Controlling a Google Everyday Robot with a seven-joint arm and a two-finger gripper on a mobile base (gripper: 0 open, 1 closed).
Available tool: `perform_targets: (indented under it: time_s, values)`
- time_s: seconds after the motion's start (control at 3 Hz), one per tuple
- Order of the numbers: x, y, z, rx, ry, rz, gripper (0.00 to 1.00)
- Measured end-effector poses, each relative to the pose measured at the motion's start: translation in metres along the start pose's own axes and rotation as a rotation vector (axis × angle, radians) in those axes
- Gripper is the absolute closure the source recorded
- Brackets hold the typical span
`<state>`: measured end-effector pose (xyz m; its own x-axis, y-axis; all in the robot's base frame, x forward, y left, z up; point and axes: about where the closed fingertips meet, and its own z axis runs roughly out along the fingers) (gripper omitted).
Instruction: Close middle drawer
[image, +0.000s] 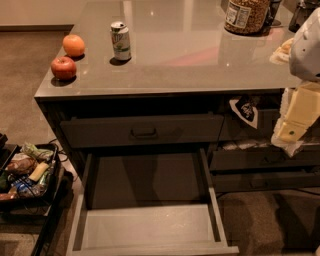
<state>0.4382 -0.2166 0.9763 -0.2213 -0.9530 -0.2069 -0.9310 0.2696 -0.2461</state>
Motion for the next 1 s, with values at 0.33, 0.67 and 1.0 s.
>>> perform_targets:
  time_s: [0.33,0.67,1.0]
  values:
    - [0.0,0.0,0.0,0.0,0.0,0.0,0.0]
    - [-0.004,0.008,-0.002,0.118,-0.045,0.012,0.0]
    - [-0.006,0.011,-0.003,0.151,-0.058,0.014,0.0]
